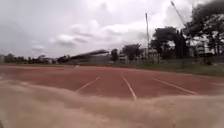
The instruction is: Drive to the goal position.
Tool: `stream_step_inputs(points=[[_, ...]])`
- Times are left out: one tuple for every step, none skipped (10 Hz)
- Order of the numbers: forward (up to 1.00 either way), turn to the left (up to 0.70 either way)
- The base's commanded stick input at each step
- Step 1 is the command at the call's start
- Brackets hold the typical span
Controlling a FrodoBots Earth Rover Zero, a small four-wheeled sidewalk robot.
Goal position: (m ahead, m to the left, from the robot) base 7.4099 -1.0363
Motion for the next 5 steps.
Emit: stream_step_inputs(points=[[0.45, -0.24], [0.45, 0.00], [0.45, -0.03], [0.45, -0.09], [0.45, -0.19]])
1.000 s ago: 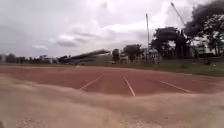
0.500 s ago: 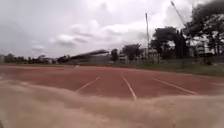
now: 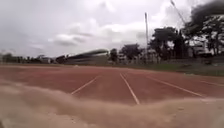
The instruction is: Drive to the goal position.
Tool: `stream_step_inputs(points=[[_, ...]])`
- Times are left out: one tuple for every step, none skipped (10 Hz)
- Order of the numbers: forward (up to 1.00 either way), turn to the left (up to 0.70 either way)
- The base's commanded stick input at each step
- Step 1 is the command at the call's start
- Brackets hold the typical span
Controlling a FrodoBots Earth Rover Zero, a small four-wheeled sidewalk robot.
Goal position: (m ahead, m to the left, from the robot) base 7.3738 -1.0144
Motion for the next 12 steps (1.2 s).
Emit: stream_step_inputs(points=[[0.45, -0.04], [0.45, 0.00], [0.45, -0.11], [0.45, -0.19], [0.45, -0.21], [0.45, -0.09], [0.45, -0.01], [0.45, -0.04], [0.45, -0.14], [0.45, -0.19], [0.45, -0.19], [0.55, -0.14]])
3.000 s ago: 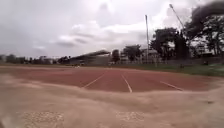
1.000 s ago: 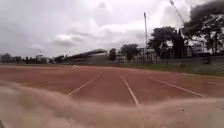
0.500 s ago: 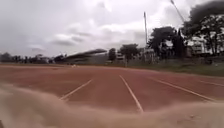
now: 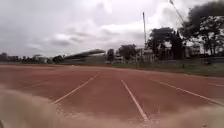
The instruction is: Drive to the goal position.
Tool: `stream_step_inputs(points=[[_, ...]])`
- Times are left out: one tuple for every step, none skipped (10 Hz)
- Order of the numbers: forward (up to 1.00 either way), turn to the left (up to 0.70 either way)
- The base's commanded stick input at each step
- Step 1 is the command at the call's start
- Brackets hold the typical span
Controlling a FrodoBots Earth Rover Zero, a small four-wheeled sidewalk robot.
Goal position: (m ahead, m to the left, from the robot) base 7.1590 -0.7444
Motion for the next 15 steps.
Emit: stream_step_inputs(points=[[0.60, -0.11], [0.60, -0.11], [0.70, -0.11], [0.70, -0.11], [0.70, -0.11], [0.70, -0.11], [0.70, -0.11], [0.70, -0.11], [0.70, -0.11], [0.70, -0.11], [0.70, -0.11], [0.70, -0.11], [0.70, -0.11], [0.70, -0.11], [0.70, -0.10]])
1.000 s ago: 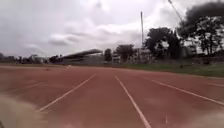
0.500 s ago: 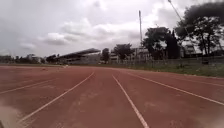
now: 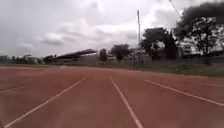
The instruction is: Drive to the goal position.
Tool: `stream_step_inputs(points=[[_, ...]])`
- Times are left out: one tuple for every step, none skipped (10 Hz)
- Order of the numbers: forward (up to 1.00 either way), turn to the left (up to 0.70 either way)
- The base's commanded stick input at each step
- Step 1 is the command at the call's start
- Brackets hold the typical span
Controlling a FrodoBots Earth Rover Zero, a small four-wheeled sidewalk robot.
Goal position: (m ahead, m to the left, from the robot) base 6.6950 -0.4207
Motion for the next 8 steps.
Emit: stream_step_inputs(points=[[0.70, -0.10], [0.70, -0.10], [0.70, -0.10], [0.70, -0.07], [0.70, 0.00], [0.70, 0.00], [0.70, 0.00], [0.70, 0.00]])
